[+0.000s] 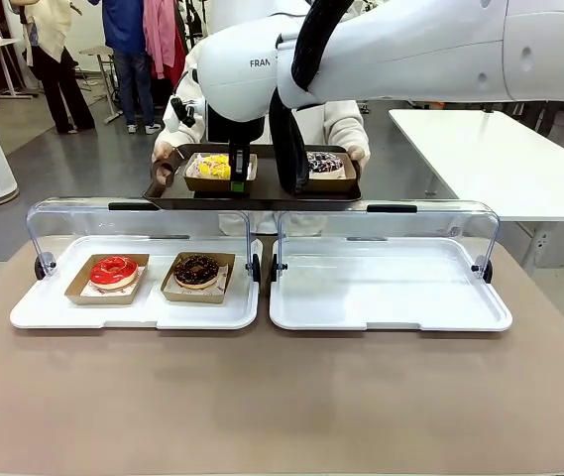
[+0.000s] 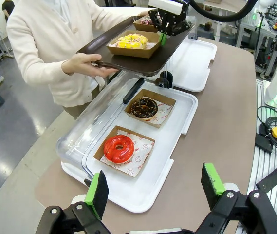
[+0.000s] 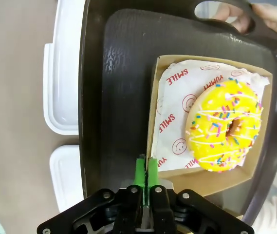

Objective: Provide the desired donut to the person.
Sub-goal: Place the picked Paper togo box onto the Handle tray extended by the person.

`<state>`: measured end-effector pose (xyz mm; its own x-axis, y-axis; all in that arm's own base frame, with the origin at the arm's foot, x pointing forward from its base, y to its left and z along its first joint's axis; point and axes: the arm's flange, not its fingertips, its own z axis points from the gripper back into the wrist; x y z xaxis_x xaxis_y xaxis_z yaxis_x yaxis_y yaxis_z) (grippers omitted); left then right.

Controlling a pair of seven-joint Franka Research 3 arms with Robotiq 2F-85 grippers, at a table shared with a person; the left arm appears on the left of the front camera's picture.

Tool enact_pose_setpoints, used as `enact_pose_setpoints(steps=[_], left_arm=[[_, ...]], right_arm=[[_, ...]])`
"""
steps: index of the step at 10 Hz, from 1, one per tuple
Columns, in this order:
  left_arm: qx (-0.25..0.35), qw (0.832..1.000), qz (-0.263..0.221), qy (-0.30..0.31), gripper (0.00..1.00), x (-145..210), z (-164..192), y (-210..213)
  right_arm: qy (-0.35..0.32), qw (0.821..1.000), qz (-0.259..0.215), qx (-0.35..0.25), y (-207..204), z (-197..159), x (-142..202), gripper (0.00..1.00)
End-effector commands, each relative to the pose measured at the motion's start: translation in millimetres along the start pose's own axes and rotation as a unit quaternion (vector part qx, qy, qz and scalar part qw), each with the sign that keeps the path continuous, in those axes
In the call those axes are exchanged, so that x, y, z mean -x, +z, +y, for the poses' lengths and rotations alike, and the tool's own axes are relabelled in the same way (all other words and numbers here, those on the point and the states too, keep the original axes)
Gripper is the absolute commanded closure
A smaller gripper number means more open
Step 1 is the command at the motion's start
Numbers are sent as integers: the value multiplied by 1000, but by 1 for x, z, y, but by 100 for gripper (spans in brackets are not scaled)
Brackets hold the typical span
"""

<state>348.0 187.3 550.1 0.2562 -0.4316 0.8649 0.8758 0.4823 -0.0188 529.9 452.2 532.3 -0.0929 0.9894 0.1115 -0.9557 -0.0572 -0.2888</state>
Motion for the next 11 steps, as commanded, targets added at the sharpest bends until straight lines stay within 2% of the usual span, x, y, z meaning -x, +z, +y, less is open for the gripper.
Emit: enact_pose_setpoints(steps=[1, 2, 3, 5, 6, 7, 11], left_arm=[[-2, 1000, -2, -1, 0, -1, 0, 0], [-2, 1000, -2, -1, 0, -1, 0, 0], [-2, 1000, -2, -1, 0, -1, 0, 0], [-2, 1000, -2, -1, 0, -1, 0, 0], [-2, 1000, -2, -1, 0, -1, 0, 0], [-2, 1000, -2, -1, 0, -1, 0, 0], [-2, 1000, -2, -1, 0, -1, 0, 0]], right_arm=[[11, 1000, 2, -3, 8, -8, -4, 41], [11, 1000, 2, -2, 9, -8, -6, 14], [13, 1000, 4, -3, 9, -7, -7, 0], [14, 1000, 9, -3, 11, -10, -8, 0], [15, 1000, 10, -3, 12, -9, -9, 6], [15, 1000, 12, -4, 14, -9, -9, 0], [12, 1000, 16, 2, 23, -9, -6, 0]])
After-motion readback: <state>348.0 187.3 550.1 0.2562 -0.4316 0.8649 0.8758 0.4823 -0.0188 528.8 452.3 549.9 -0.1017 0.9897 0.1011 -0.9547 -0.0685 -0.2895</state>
